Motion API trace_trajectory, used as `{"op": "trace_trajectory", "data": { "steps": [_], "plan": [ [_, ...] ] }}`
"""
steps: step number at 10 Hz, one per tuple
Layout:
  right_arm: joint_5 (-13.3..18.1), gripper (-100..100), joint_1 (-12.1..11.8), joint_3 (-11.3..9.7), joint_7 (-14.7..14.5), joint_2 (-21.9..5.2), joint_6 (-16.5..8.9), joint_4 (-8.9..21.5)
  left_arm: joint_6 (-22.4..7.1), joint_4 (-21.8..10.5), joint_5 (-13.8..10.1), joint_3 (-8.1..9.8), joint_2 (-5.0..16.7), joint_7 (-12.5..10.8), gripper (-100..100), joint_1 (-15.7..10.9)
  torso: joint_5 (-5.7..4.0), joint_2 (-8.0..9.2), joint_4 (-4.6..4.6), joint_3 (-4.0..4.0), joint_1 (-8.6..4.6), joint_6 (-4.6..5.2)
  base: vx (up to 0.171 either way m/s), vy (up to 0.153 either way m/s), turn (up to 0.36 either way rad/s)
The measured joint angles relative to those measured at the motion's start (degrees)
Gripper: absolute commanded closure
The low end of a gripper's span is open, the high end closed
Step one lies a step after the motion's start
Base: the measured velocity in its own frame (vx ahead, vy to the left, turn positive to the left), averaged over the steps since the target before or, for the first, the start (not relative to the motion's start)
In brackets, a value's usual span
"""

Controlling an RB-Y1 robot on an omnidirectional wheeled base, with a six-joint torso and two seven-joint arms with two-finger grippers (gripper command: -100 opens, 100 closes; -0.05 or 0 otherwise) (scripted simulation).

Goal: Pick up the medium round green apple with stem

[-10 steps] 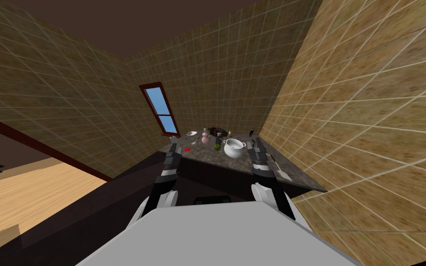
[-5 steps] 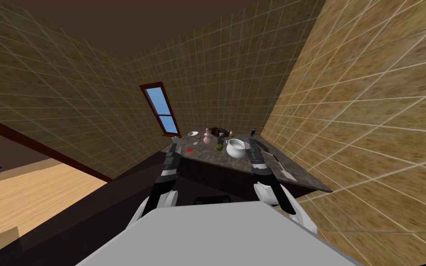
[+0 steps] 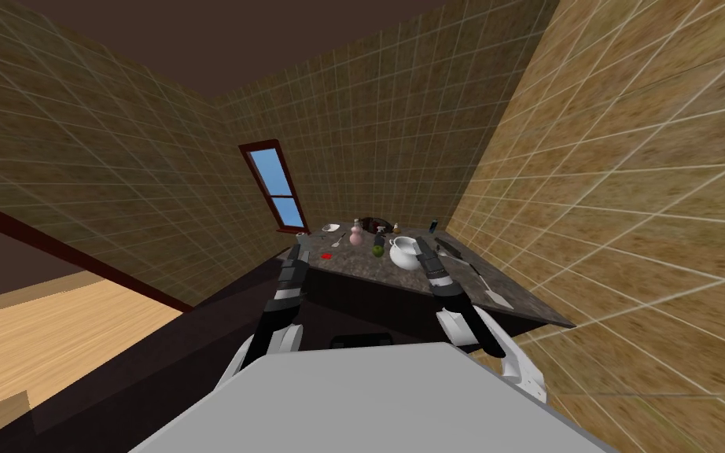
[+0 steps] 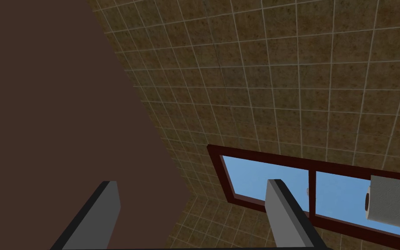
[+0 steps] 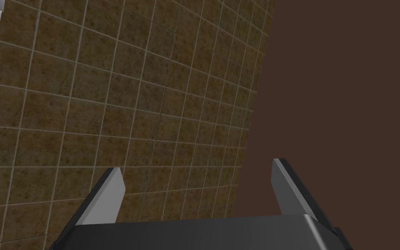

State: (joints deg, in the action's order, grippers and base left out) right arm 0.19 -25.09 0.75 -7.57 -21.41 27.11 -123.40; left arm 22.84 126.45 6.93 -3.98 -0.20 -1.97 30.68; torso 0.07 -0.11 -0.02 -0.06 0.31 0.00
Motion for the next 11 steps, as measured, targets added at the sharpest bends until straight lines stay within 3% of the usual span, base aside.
{"op": "trace_trajectory", "data": {
  "steps": [7, 11],
  "plan": [
    [4.2, -100, 2.6, -0.1, -3.0, -10.8, -0.6, 4.3, 0.0, 0.0, 0.0, 0.0, 0.0, 0.0, 0, 0.0, 0.01, 0.03, 0.0, 0.01, 0.02, 0.01, 0.014, 0.084, 0.011],
    [7.4, -100, 4.2, -0.2, -5.1, -17.3, -0.3, 8.8, 0.0, 0.0, 0.0, 0.0, 0.0, 0.0, 0, 0.0, 0.01, 0.08, 0.01, 0.04, 0.07, 0.0, 0.005, 0.09, 0.038]
  ]
}}
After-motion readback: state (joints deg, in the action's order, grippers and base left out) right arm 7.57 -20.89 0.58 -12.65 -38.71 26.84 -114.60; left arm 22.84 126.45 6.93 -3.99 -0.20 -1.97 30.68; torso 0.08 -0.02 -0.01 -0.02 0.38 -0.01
